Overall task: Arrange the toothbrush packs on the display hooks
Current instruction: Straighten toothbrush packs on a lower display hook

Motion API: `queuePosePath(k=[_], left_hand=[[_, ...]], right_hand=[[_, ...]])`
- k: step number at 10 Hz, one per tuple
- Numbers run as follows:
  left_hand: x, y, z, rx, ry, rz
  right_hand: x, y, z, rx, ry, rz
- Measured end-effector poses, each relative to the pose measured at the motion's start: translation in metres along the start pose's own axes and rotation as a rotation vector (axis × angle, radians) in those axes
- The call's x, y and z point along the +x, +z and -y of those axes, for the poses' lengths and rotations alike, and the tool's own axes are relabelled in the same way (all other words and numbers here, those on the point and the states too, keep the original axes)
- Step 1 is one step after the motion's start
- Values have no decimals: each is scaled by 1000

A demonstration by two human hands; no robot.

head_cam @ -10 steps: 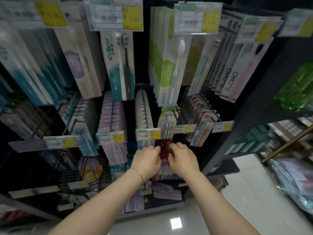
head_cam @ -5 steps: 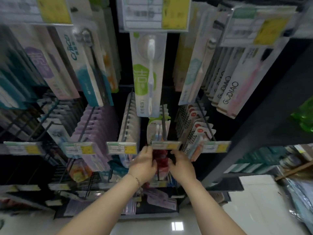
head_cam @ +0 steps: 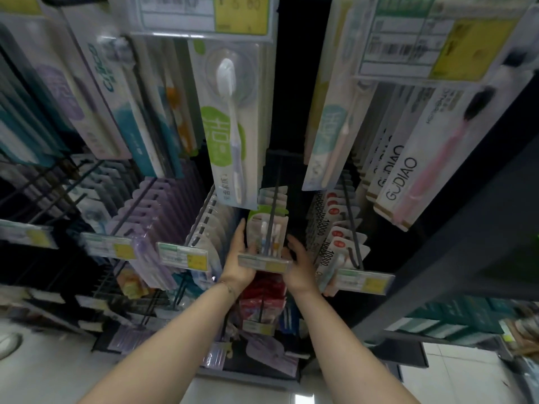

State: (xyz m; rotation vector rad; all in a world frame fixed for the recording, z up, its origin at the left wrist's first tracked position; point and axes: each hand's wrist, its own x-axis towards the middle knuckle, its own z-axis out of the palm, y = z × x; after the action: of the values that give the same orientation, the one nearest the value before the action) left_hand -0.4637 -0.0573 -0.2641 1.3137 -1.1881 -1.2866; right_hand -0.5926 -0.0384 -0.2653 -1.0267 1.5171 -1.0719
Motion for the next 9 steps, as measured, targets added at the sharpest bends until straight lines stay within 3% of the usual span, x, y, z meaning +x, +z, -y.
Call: queuePosePath(k=[3, 5, 9], left_hand=[[3, 1, -10, 112, -14, -76], [2, 1, -13, 183, -39, -36], [-7, -6, -4, 300, -137, 9]], right_hand=[[6, -1, 0, -14, -76, -103], [9, -4, 1, -6, -170, -163], [5, -9, 0, -158, -220, -97]])
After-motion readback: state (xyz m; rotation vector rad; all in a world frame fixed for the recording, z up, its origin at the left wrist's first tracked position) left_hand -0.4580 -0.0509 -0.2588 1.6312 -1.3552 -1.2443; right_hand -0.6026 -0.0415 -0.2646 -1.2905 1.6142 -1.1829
